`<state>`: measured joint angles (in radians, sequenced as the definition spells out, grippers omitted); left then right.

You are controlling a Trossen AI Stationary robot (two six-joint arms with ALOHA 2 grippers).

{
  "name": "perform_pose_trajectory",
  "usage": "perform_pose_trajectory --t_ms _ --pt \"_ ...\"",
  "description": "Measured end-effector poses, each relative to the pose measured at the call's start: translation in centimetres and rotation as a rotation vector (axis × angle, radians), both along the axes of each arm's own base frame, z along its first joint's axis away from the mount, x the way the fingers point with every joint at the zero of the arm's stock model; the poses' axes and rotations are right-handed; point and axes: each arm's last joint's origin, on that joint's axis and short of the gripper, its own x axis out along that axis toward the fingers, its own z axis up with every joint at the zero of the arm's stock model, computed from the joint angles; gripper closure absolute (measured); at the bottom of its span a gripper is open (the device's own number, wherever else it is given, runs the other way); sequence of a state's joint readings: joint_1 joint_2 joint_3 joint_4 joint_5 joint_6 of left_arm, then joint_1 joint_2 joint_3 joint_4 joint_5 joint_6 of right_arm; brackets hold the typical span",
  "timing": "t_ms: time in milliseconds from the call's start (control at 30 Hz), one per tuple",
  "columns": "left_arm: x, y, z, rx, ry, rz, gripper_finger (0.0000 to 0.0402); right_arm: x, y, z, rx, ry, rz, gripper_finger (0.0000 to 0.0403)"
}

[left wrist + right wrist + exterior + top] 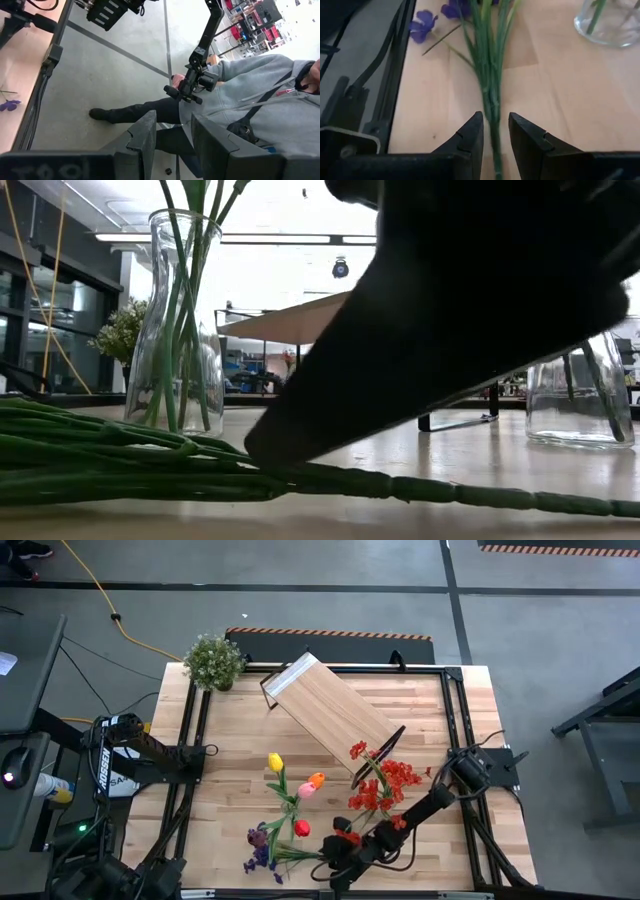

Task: Pick and place flowers into a vace then onto a shelf
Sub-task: Put the blue flowers into the right transparent vase

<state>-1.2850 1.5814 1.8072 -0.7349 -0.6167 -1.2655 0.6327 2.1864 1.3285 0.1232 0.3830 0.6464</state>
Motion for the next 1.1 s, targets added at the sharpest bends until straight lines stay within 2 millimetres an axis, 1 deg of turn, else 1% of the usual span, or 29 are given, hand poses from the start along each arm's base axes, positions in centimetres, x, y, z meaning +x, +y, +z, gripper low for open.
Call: perform_pose_trajectory --t_ms 400,567,700,833,967,1100 --pt "0.0 0.0 0.0 0.001 -0.001 0.000 0.0245 -0.1 -0.3 -0.3 -0.010 0.032 -0.001 0.0320" --pt "0.0 0.0 0.0 0.001 -0.001 -0.001 0.0245 0.4 0.0 -1.5 0.029 0.015 0.019 0.0320" --pt "0.0 0.0 0.0 0.001 -0.001 0.000 0.0245 0.7 0.3 -2.6 0.080 0.003 -0.005 0.0320" --pt "0.0 0.0 0.0 0.001 0.000 0.000 0.0245 0.6 0.3 -2.8 0.080 0.005 -0.013 0.0322" --pt "0.0 0.0 0.0 0.001 0.000 0.000 0.0245 0.6 0.3 -2.8 0.075 0.003 -0.023 0.0341" --pt "0.0 0.0 0.0 0.000 0.000 0.000 0.0245 0.6 0.3 -2.8 0.083 -0.004 -0.028 0.0382"
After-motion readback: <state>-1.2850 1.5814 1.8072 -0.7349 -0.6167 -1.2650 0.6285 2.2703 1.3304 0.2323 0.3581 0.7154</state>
